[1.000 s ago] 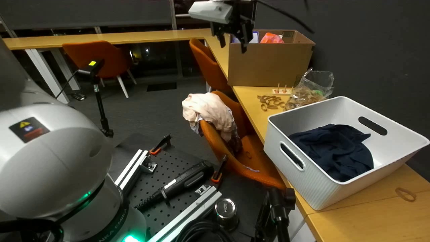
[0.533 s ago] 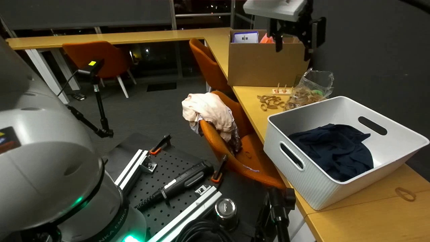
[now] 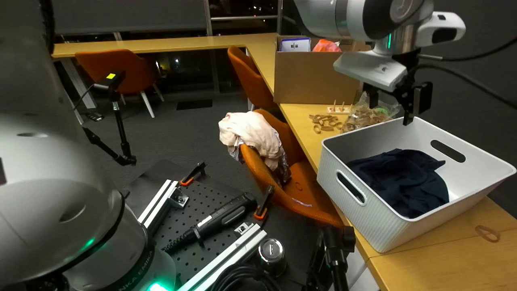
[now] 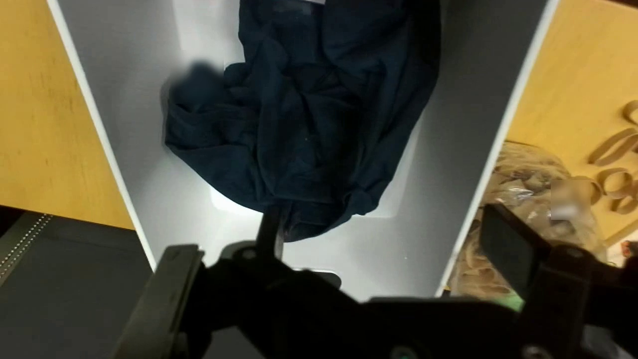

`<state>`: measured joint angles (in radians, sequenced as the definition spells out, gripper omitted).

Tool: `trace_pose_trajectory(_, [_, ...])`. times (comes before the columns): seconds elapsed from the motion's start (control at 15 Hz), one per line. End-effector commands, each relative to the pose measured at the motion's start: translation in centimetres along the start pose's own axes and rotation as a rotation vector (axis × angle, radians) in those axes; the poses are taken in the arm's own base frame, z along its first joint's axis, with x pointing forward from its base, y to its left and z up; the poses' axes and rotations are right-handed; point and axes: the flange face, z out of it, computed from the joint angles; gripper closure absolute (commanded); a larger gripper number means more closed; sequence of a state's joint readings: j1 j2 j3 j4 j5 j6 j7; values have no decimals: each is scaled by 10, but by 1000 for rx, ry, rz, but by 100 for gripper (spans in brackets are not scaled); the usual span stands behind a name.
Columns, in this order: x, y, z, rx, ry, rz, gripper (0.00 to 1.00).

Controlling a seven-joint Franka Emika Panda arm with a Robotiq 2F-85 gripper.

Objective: Pick up all the items from the white basket and put them on the backrest of the orange chair

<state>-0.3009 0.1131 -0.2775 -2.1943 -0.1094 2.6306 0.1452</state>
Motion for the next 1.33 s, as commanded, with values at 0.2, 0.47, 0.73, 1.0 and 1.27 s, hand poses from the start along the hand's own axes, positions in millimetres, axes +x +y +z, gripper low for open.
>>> trace_pose_trajectory(0.2, [32,6,94,-72,61,66,0])
trace_pose_trajectory(0.47, [38,4,147,-86,54,76,0])
trace_pose_trajectory(0.73, [37,-6,196,-86,33,81,0])
trace_pose_trajectory(1.0, [48,-15,225,-68,39,84,0])
trace_pose_trajectory(1.27, [62,-23,226,-34,70,96,28])
